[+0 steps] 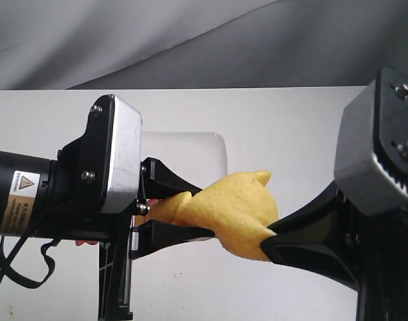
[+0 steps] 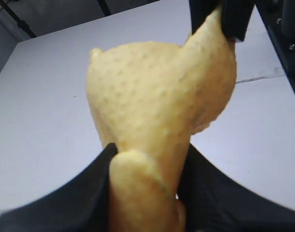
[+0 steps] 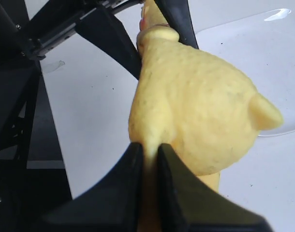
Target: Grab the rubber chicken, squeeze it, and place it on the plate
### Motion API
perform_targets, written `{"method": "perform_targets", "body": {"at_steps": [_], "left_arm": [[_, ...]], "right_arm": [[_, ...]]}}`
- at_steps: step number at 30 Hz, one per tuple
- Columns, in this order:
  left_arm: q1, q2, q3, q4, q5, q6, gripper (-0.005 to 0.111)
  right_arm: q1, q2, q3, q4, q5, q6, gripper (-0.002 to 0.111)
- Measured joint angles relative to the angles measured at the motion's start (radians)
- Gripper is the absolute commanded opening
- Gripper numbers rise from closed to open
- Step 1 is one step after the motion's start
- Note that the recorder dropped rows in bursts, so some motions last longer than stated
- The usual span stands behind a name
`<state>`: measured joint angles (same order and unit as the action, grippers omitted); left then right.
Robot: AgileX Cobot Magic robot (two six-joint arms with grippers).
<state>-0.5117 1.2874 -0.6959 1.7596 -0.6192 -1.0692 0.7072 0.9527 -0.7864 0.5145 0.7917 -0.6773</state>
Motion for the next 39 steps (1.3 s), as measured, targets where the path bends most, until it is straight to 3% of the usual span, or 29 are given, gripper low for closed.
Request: {"method": "perform_targets", "body": {"at_steps": [3, 5, 9, 12, 17, 20, 23, 26, 36, 39], "left_arm": [[0.000, 0.000, 0.000, 0.000, -0.002, 0.000, 0.018], [0.000, -0.002, 0.000, 0.000, -0.006, 0.000, 0.036], [0.000, -0.002, 0.000, 0.000, -0.024, -0.016, 0.083], [0.000, -0.002, 0.000, -0.004, -0.048, -0.074, 0.094], [0.000, -0.002, 0.000, -0.004, -0.047, -0.116, 0.088], [0.000, -0.002, 0.000, -0.004, -0.049, -0.123, 0.073], [0.000, -0.002, 0.000, -0.004, -0.044, -0.123, 0.042], [0.000, -0.002, 0.000, 0.004, -0.042, -0.123, -0.001], [0.000, -0.002, 0.000, 0.003, -0.065, -0.123, 0.001], [0.000, -0.002, 0.000, 0.003, -0.065, -0.128, 0.015]], "right_arm": [[0.000, 0.000, 0.000, 0.002, 0.000, 0.000, 0.000], [0.000, 0.000, 0.000, 0.002, 0.000, 0.000, 0.000], [0.000, 0.000, 0.000, 0.002, 0.000, 0.000, 0.000], [0.000, 0.000, 0.000, 0.002, 0.000, 0.000, 0.000], [0.000, 0.000, 0.000, 0.002, 0.000, 0.000, 0.000], [0.000, 0.000, 0.000, 0.002, 0.000, 0.000, 0.000], [0.000, 0.000, 0.000, 0.002, 0.006, 0.000, 0.000], [0.000, 0.000, 0.000, 0.000, 0.011, 0.000, 0.000], [0.000, -0.004, 0.000, 0.000, 0.019, 0.000, 0.000], [0.000, -0.004, 0.000, 0.000, 0.019, 0.000, 0.000]]}}
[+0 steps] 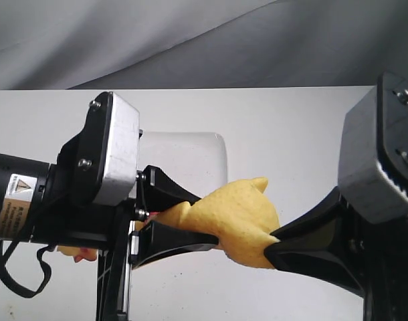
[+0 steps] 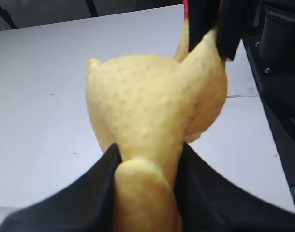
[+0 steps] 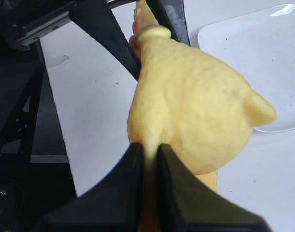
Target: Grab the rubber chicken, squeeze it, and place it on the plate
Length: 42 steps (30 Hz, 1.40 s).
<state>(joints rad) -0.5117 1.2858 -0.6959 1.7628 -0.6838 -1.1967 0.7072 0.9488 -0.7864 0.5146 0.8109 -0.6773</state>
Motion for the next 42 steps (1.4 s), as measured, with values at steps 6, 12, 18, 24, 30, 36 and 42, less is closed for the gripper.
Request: {"method": "perform_targets", "body": {"at_steps": [6, 12, 18, 24, 30, 36, 42], "left_arm": [[0.000, 0.000, 0.000, -0.004, -0.010, -0.003, 0.100], [0.000, 0.000, 0.000, -0.006, 0.043, -0.094, 0.102], [0.000, 0.000, 0.000, 0.001, 0.045, -0.101, 0.001], [0.000, 0.000, 0.000, 0.008, 0.028, -0.086, 0.002], [0.000, 0.000, 0.000, 0.008, 0.028, -0.086, 0.014], [0.000, 0.000, 0.000, 0.002, 0.015, -0.084, 0.097], [0.000, 0.000, 0.000, -0.006, 0.031, -0.130, 0.104]], "right_arm": [[0.000, 0.000, 0.000, 0.000, -0.001, 0.000, 0.000], [0.000, 0.000, 0.000, 0.000, -0.006, 0.000, 0.000], [0.000, 0.000, 0.000, -0.006, -0.009, 0.000, 0.000], [0.000, 0.000, 0.000, -0.006, -0.005, 0.000, 0.000], [0.000, 0.000, 0.000, -0.006, -0.005, 0.000, 0.000], [0.000, 0.000, 0.000, -0.006, -0.005, 0.000, 0.000], [0.000, 0.000, 0.000, -0.006, -0.005, 0.000, 0.000]]}}
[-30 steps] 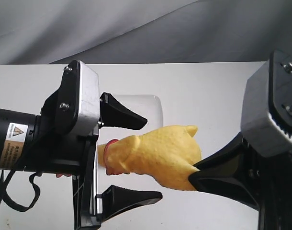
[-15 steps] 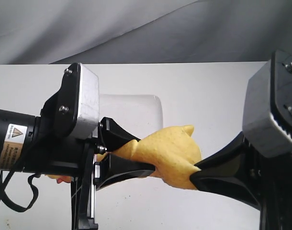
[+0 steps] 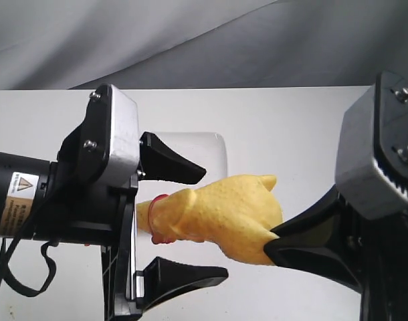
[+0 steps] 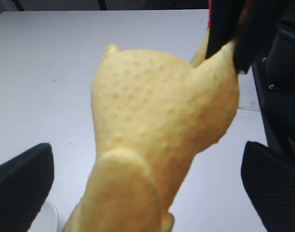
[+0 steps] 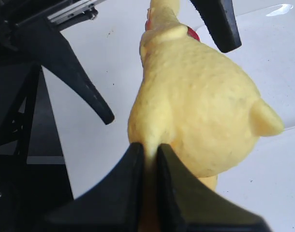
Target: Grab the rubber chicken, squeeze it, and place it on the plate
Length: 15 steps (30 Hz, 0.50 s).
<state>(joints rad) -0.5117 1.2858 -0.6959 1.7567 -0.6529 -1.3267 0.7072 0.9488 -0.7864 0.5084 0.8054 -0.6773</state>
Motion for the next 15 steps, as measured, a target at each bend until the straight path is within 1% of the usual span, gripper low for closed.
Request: {"method": "perform_targets", "body": {"at_steps": [4, 6, 7, 9, 10, 11, 14, 15], "left_arm": [[0.000, 0.000, 0.000, -0.001, 0.016, -0.017, 0.104], [0.000, 0.000, 0.000, -0.001, 0.018, -0.020, 0.099], [0.000, 0.000, 0.000, -0.001, 0.018, -0.024, 0.094], [0.000, 0.000, 0.000, -0.001, 0.018, -0.037, 0.076], [0.000, 0.000, 0.000, -0.001, 0.018, -0.043, 0.063], [0.000, 0.000, 0.000, -0.001, 0.018, -0.047, 0.049], [0.000, 0.000, 0.000, 0.009, 0.008, -0.046, 0.000], [0.000, 0.000, 0.000, 0.015, 0.000, -0.046, 0.001]], "right_arm": [[0.000, 0.000, 0.000, 0.000, 0.000, 0.000, 0.000], [0.000, 0.000, 0.000, 0.000, 0.000, 0.000, 0.000], [0.000, 0.000, 0.000, 0.000, 0.000, 0.000, 0.000], [0.000, 0.000, 0.000, 0.000, 0.000, 0.000, 0.000], [0.000, 0.000, 0.000, 0.000, 0.000, 0.000, 0.000], [0.000, 0.000, 0.000, 0.000, 0.000, 0.000, 0.000], [0.000, 0.000, 0.000, -0.004, 0.000, 0.000, 0.000], [0.000, 0.000, 0.000, -0.004, 0.000, 0.000, 0.000]]}}
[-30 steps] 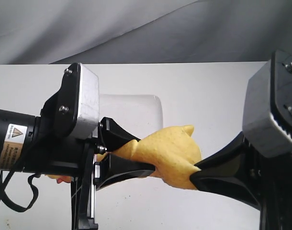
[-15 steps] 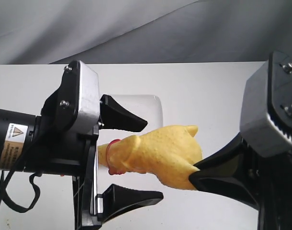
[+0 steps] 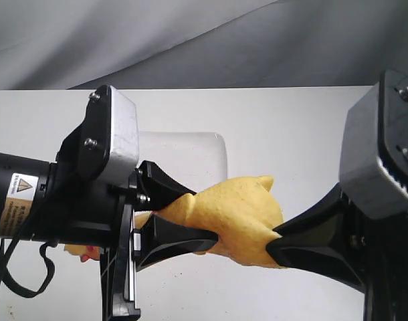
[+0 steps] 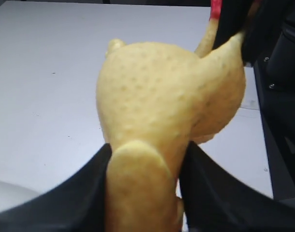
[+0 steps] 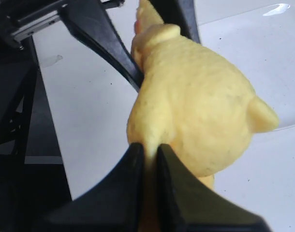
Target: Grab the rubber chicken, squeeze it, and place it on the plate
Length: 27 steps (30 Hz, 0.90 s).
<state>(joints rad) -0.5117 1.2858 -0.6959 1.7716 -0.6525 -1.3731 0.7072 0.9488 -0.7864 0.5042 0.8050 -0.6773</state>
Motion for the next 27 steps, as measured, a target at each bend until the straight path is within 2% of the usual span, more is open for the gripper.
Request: {"method": "perform_targets", "body": {"at_steps": [10, 12, 14, 18, 20, 23, 27], "left_arm": [[0.002, 0.000, 0.000, 0.004, -0.030, 0.036, 0.002], [0.002, 0.000, 0.000, 0.004, -0.030, 0.037, 0.007], [0.002, 0.000, 0.000, 0.004, -0.028, 0.042, 0.022], [0.002, 0.000, 0.000, 0.002, -0.034, 0.095, 0.080], [0.000, 0.000, 0.000, -0.006, -0.058, 0.100, 0.104], [0.000, -0.002, 0.000, -0.012, -0.051, 0.029, 0.103], [0.000, -0.047, 0.000, -0.012, 0.032, -0.034, 0.103]], "right_arm": [[0.000, 0.000, 0.000, 0.000, 0.013, 0.000, 0.000], [0.000, 0.000, 0.000, 0.002, 0.013, 0.000, 0.000], [0.000, 0.000, 0.000, 0.002, 0.013, 0.000, 0.000], [0.000, 0.000, 0.000, 0.002, 0.015, 0.000, 0.000], [0.000, 0.000, 0.000, 0.002, 0.008, 0.000, 0.000], [0.000, 0.000, 0.000, 0.004, -0.001, 0.000, 0.000], [0.000, 0.000, 0.000, -0.007, -0.032, 0.000, 0.000]]}}
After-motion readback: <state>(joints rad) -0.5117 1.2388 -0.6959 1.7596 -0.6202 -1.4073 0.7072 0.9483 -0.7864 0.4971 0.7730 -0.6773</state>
